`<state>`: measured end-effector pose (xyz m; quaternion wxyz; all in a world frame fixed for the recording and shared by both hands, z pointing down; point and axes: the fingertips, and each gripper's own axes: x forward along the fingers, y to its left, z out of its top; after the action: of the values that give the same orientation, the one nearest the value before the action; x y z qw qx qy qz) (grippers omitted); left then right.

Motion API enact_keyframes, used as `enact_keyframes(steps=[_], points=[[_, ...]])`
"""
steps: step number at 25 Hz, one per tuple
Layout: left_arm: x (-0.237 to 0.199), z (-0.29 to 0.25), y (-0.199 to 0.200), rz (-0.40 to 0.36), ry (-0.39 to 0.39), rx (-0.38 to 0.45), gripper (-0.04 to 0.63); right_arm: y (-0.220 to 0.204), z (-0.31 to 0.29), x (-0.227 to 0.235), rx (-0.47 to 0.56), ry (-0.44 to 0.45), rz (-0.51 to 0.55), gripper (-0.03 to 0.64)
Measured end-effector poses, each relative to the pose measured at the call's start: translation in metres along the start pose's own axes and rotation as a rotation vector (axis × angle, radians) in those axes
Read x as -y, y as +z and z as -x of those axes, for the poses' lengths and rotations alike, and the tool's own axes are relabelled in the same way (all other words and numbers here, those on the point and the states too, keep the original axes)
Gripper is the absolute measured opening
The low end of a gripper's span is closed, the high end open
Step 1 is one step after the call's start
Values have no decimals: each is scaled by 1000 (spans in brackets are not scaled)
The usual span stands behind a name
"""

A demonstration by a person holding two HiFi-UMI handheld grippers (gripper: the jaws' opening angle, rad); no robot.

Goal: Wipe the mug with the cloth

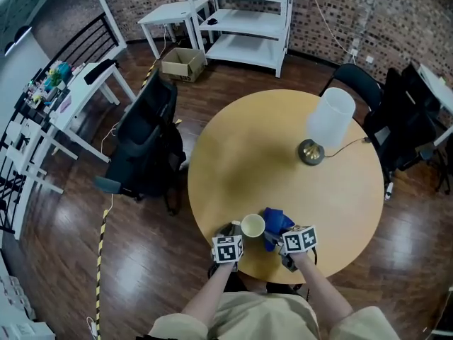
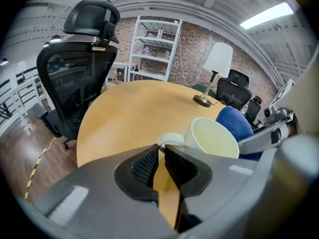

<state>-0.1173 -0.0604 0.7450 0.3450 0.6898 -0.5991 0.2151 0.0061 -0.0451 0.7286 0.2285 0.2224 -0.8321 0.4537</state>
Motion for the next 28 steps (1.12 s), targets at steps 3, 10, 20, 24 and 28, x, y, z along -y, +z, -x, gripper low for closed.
enact_keyframes(steps=[3, 10, 20, 24, 28], points=[[-1, 9, -9, 12, 12, -12, 28, 11, -3, 6, 46, 12, -37, 52], [-3, 25, -28, 65, 52, -17, 20, 18, -10, 4, 46, 59, 37, 46], [19, 33, -42, 125, 38, -45, 18, 24, -3, 12, 120, 31, 146, 38], [23, 32, -43, 141, 46, -51, 17, 12, 1, 11, 114, 25, 212, 38], [22, 29, -41, 133, 54, -57, 17, 10, 1, 11, 100, 11, 260, 38]])
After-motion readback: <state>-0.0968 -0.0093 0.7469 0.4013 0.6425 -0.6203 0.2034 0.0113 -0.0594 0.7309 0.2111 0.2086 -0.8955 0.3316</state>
